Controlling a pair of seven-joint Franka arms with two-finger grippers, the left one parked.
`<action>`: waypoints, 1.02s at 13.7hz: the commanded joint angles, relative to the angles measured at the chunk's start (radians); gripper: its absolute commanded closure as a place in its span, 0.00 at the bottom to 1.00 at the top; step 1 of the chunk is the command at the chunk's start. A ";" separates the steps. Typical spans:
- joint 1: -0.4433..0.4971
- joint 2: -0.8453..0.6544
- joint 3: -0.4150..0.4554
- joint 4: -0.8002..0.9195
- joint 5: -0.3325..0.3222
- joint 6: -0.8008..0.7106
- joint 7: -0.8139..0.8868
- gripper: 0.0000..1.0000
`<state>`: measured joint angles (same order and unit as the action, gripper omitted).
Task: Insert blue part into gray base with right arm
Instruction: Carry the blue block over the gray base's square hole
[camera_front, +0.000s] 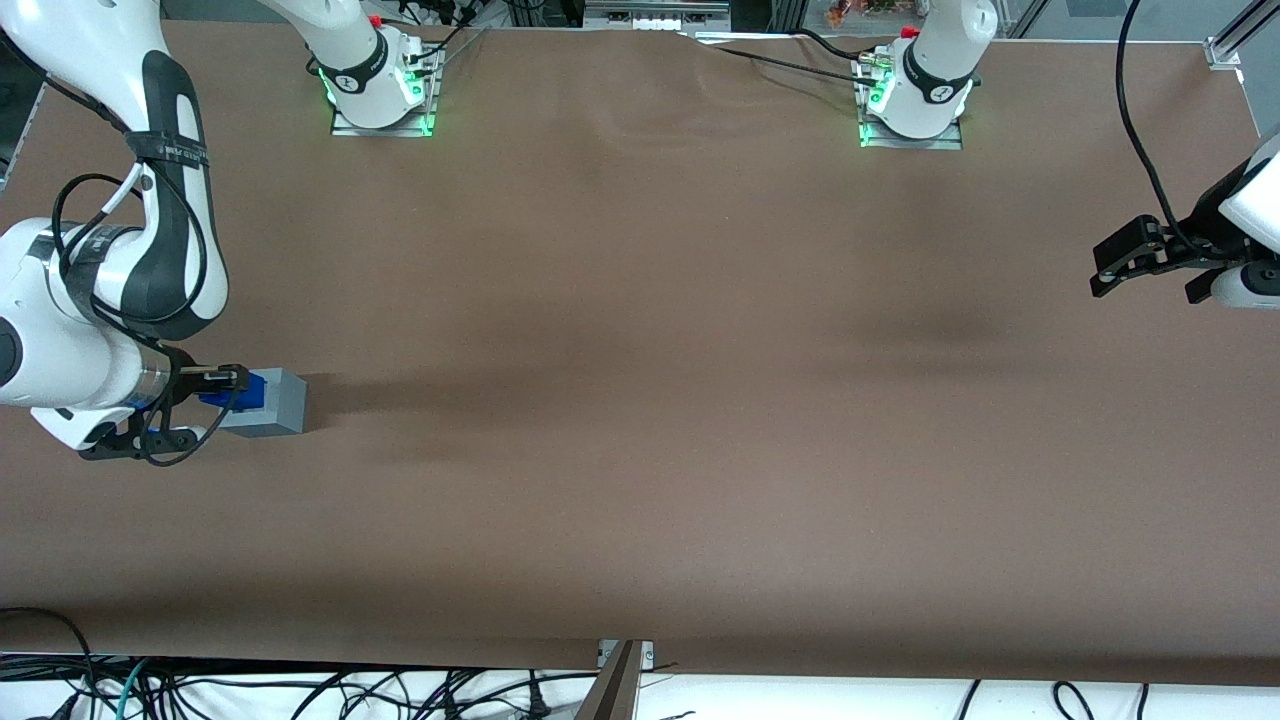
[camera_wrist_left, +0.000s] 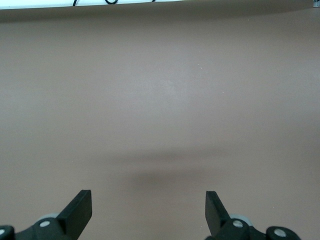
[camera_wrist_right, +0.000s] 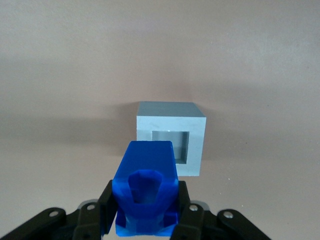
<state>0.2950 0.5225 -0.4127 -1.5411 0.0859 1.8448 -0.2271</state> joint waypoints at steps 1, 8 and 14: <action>-0.022 0.002 -0.006 -0.019 0.012 -0.006 -0.029 0.57; -0.037 0.039 -0.005 -0.020 0.015 0.022 -0.049 0.57; -0.040 0.065 0.000 -0.020 0.018 0.071 -0.049 0.57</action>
<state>0.2614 0.5879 -0.4158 -1.5588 0.0859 1.8998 -0.2534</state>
